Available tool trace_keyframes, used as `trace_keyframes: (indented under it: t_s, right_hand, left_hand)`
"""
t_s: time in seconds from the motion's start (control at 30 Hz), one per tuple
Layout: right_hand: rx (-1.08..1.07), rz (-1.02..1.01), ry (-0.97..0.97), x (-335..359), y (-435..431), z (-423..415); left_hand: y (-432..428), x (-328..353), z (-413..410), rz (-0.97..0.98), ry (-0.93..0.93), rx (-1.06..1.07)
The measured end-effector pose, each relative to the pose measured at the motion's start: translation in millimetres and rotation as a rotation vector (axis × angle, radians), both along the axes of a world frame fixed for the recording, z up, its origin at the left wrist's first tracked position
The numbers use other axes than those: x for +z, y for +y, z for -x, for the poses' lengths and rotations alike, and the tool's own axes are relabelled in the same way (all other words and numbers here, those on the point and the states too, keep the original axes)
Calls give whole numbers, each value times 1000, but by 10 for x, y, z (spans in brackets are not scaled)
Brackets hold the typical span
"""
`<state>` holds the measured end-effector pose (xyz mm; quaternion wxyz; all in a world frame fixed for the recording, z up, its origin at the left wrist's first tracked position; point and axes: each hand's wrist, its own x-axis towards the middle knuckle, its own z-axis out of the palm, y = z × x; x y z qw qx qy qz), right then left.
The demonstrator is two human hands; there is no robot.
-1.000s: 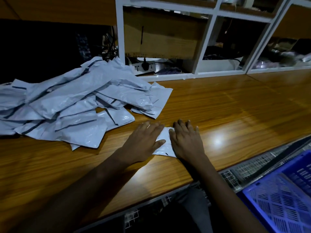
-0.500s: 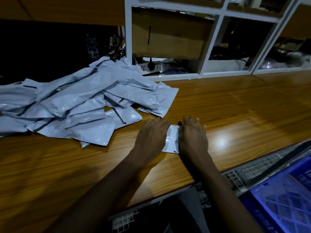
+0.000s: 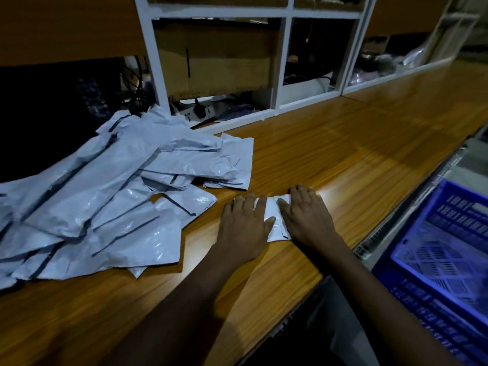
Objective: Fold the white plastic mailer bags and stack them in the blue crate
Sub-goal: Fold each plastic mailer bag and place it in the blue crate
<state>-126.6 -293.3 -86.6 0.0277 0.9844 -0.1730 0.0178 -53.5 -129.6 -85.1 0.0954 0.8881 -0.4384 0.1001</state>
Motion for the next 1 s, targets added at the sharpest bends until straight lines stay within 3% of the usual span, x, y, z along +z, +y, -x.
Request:
trace_keyframes:
  t_s: [0.23, 0.33, 0.5, 0.6, 0.77, 1.0]
  right_hand:
    - [59, -221, -74, 259, -221, 201]
    - [87, -244, -131, 347, -231, 291]
    - [319, -428, -207, 420, -167, 220]
    - [410, -416, -142, 391, -250, 174]
    - [529, -290, -29, 340, -412, 163]
    - [481, -281, 45, 335, -434, 198]
  left_hand:
    - [96, 89, 5, -137, -18, -17]
    - [95, 178, 53, -93, -26, -10]
    - [-21, 299, 5, 29, 36, -140]
    - [-18, 302, -60, 3, 138, -188]
    - [5, 245, -169, -123, 125, -252]
    - [54, 264, -165, -236, 80, -257]
